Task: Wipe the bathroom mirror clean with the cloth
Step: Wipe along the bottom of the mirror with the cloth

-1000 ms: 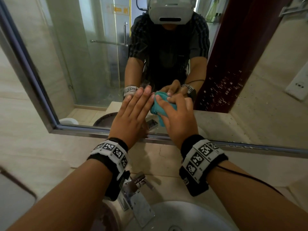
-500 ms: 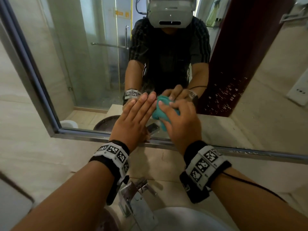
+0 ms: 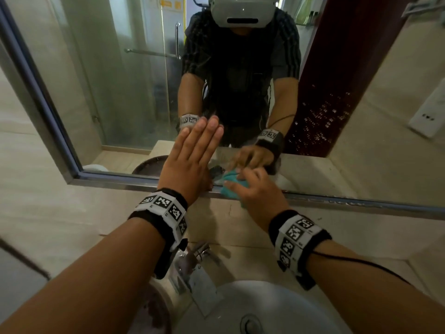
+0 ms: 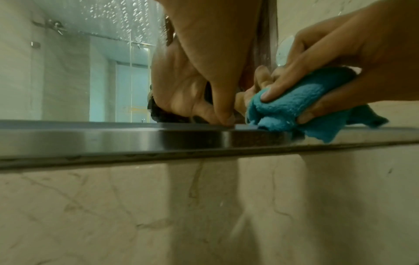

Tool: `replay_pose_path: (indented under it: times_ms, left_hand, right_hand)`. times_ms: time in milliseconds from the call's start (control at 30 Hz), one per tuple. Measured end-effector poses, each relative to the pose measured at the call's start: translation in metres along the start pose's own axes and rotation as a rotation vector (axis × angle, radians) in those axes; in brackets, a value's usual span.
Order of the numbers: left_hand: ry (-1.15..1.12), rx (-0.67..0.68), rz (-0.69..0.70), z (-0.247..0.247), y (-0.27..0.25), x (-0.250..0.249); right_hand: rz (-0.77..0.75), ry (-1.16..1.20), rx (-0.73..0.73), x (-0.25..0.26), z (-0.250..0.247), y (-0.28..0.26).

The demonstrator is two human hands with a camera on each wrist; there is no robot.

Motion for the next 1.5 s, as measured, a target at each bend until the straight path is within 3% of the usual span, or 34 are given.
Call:
replay_pose_path:
  times_ms: [67, 133, 267, 333, 400, 467, 633, 700, 800, 867, 933, 1033, 1100, 1167, 1233, 1300, 1367, 1500]
  left_hand:
    - [-0.007, 0.021, -0.035, -0.008, 0.004, -0.006]
    - [-0.029, 0.004, -0.068, -0.016, 0.013, -0.011]
    - [-0.018, -0.028, -0.038, -0.020, 0.028, -0.026]
    - [-0.029, 0.002, -0.024, -0.018, 0.029, -0.038]
    - [-0.018, 0.033, -0.043, -0.013, 0.028, -0.043]
    - [0.005, 0.029, -0.064, -0.009, 0.028, -0.041]
    - [0.014, 0.044, -0.073, -0.004, 0.028, -0.041]
    - [0.028, 0.056, -0.081, -0.004, 0.027, -0.042]
    - [0.033, 0.075, -0.082, -0.005, 0.028, -0.042]
    - [0.048, 0.095, -0.081, -0.006, 0.029, -0.043]
    - [0.042, 0.093, -0.087, -0.007, 0.029, -0.043]
    - [0.048, 0.086, -0.089, -0.007, 0.029, -0.044]
    - [0.049, 0.080, -0.085, -0.006, 0.030, -0.043]
    - [0.037, 0.067, -0.077, -0.006, 0.030, -0.041]
    - [0.013, 0.022, -0.074, -0.005, 0.028, -0.041]
    - [-0.011, -0.020, -0.078, -0.005, 0.028, -0.041]
    - [-0.022, -0.003, -0.080, -0.005, 0.028, -0.041]
    - [-0.002, 0.049, -0.080, -0.003, 0.027, -0.041]
  right_hand:
    - [0.020, 0.025, -0.053, -0.015, -0.018, 0.010]
    - [0.065, 0.044, -0.211, -0.029, -0.045, 0.033]
    - [0.302, 0.093, -0.493, -0.037, -0.057, 0.048]
    - [0.216, 0.089, -0.417, -0.025, -0.038, 0.027]
    - [0.051, 0.091, -0.243, -0.021, -0.021, 0.003]
    - [0.023, 0.075, -0.183, -0.035, -0.031, 0.003]
    - [0.297, 0.081, -0.569, -0.077, -0.091, 0.057]
    - [0.344, 0.091, -0.595, -0.072, -0.084, 0.053]
    - [0.076, 0.028, -0.363, -0.049, -0.046, 0.013]
    - [0.002, 0.037, -0.217, -0.051, -0.042, 0.003]
    - [0.075, 0.077, -0.276, -0.059, -0.060, 0.017]
    - [0.292, 0.126, -0.488, -0.076, -0.093, 0.052]
    - [0.363, 0.132, -0.543, -0.078, -0.092, 0.059]
    - [0.276, 0.089, -0.459, -0.067, -0.072, 0.043]
    - [0.086, 0.004, -0.288, -0.055, -0.041, 0.012]
    - [0.006, -0.041, -0.158, -0.055, -0.034, -0.006]
    - [0.057, -0.001, -0.234, -0.065, -0.050, 0.005]
    - [0.283, 0.046, -0.553, -0.081, -0.092, 0.051]
Point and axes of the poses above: each hand's wrist, its own y-axis towards the middle knuckle, its own z-axis out of the palm, x = y × z, the point moved 1 cm from there along y, towards the middle knuckle, and after that the axes turned 12 degrees about -x, right-handed, at the moved point
